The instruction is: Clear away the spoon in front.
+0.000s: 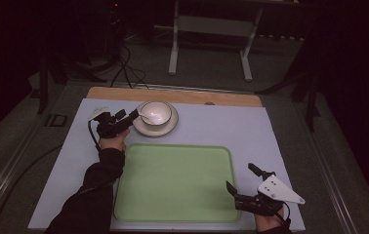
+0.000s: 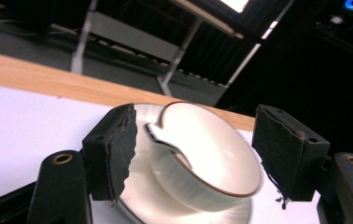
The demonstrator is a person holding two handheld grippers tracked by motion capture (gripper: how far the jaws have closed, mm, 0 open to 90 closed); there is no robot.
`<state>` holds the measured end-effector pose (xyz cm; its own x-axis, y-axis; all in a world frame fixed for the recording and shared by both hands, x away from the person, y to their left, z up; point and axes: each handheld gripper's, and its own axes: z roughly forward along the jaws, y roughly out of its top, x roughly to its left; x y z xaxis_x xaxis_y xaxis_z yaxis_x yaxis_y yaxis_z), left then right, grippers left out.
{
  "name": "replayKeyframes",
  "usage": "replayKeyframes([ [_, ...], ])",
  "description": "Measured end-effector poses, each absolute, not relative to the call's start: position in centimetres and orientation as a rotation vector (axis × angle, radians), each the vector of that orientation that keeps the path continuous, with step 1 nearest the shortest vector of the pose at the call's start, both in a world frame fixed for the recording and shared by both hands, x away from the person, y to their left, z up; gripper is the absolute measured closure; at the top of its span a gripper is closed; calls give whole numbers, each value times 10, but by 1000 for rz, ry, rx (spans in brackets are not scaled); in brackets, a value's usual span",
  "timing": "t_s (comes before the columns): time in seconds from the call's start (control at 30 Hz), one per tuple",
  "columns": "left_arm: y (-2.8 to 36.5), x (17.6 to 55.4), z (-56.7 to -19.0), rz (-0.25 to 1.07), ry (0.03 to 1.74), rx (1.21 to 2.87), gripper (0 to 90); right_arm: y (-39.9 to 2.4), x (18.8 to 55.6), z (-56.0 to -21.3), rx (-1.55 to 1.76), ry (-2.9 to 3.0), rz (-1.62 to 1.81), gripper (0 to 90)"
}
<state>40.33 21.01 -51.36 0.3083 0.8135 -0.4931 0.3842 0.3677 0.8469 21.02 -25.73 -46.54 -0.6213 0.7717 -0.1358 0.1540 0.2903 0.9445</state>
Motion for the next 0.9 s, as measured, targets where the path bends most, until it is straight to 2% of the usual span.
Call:
replayKeyframes([
  [0.1,211,408,-520,358,1344,1169,318,-257,211,-466,828,1972,1346,107],
  [0.27,208,413,-526,331,1354,1158,373,-258,210,-466,827,1965,1349,108],
  [0.6,202,425,-535,266,1393,1134,570,-260,213,-467,845,1970,1361,108],
  [0.9,199,431,-540,243,1427,1090,653,-261,213,-467,852,1968,1364,108],
])
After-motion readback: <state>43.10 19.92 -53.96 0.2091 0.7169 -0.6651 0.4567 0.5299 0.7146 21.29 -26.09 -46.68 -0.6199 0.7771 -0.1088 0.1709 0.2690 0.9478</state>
